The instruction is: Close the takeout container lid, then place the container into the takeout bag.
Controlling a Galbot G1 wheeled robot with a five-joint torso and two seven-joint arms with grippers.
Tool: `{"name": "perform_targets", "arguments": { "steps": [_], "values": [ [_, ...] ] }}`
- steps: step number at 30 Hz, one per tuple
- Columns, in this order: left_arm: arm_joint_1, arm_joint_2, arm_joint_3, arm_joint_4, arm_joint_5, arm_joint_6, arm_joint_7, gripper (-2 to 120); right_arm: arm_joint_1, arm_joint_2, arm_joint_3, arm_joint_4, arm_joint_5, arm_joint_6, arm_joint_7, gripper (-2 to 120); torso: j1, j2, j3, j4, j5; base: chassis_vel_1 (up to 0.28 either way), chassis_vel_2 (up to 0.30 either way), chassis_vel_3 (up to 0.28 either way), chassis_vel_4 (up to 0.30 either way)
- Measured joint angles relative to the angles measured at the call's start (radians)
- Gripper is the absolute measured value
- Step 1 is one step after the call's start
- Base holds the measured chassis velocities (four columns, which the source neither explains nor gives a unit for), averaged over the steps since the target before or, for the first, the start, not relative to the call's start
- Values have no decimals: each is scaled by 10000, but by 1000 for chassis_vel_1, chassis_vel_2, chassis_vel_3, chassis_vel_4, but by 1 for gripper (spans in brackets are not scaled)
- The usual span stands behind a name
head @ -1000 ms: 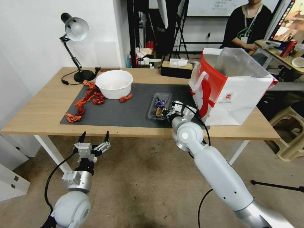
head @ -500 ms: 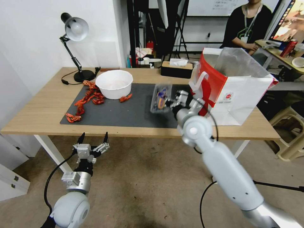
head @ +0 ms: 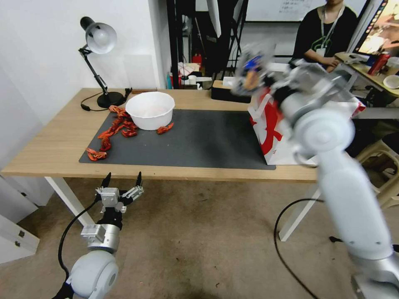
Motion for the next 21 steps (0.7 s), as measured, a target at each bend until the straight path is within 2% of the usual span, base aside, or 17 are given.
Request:
{"name": "perform_targets", "arguments": {
  "steps": [3, 12, 16, 17, 20, 21],
  "values": [
    [-40, 3, 38, 0, 12, -1, -2, 100, -165, -412, 829, -315, 99, -222, 159, 0, 0, 0, 0, 0, 0, 0, 0, 0, 0],
    [-154, 27, 167, -3, 23, 46, -11, 100, -881, -657, 1264, -701, 119, -525, 177, 2, 0, 0, 0, 3, -2, 0, 0, 0, 0],
    [-183, -17, 245, -26, 69, 84, -21, 100, -1099, -646, 1385, -785, 122, -627, 151, 18, 0, 0, 0, 3, -2, 0, 0, 0, 0],
    [-183, -17, 245, -26, 69, 84, -21, 100, -1099, -646, 1385, -785, 122, -627, 151, 18, 0, 0, 0, 3, -2, 0, 0, 0, 0],
    [-200, -60, 288, -51, 105, 105, -29, 100, -1161, -720, 1487, -797, 148, -745, 157, 32, 0, 0, 0, 4, -5, 0, 0, 0, 0],
    [-200, -60, 288, -51, 105, 105, -29, 100, -1161, -720, 1487, -797, 148, -745, 157, 32, 0, 0, 0, 4, -5, 0, 0, 0, 0]
  ]
}}
